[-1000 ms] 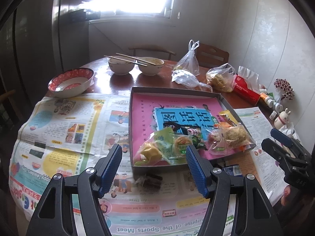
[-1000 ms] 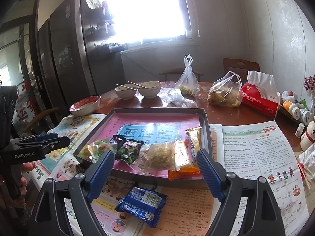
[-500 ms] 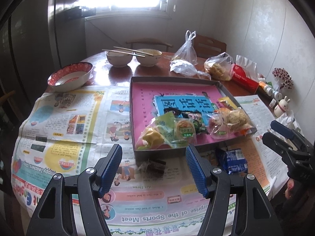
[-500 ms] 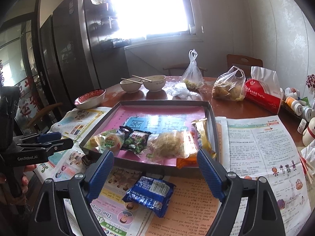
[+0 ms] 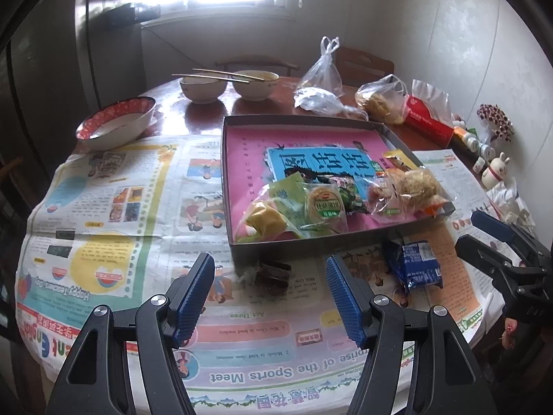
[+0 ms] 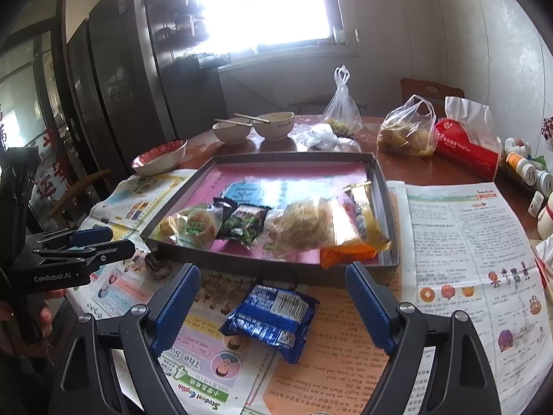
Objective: Organize snacks
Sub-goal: 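Withdraw both grippers toward the blue biscuit pack and brown snack, then grasp the blue biscuit pack with the right gripper while the left grasps the dark brown snack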
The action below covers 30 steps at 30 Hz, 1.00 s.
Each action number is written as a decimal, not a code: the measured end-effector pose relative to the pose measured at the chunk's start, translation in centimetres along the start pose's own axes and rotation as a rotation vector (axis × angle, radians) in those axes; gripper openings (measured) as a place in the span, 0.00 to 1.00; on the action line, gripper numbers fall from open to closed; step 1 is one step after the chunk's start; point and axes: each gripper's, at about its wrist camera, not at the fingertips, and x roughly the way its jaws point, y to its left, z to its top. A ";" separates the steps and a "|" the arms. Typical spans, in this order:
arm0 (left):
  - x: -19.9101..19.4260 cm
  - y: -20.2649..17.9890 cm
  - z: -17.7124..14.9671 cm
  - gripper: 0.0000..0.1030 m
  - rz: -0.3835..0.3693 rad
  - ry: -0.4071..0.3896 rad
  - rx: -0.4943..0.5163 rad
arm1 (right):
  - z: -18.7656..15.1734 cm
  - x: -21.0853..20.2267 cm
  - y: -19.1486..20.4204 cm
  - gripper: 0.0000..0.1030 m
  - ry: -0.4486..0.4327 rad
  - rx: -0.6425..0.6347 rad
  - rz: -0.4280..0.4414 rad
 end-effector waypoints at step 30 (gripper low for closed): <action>4.7 0.2 -1.2 0.67 0.011 0.095 0.036 | -3.9 6.0 1.8 0.83 0.185 -0.039 -0.070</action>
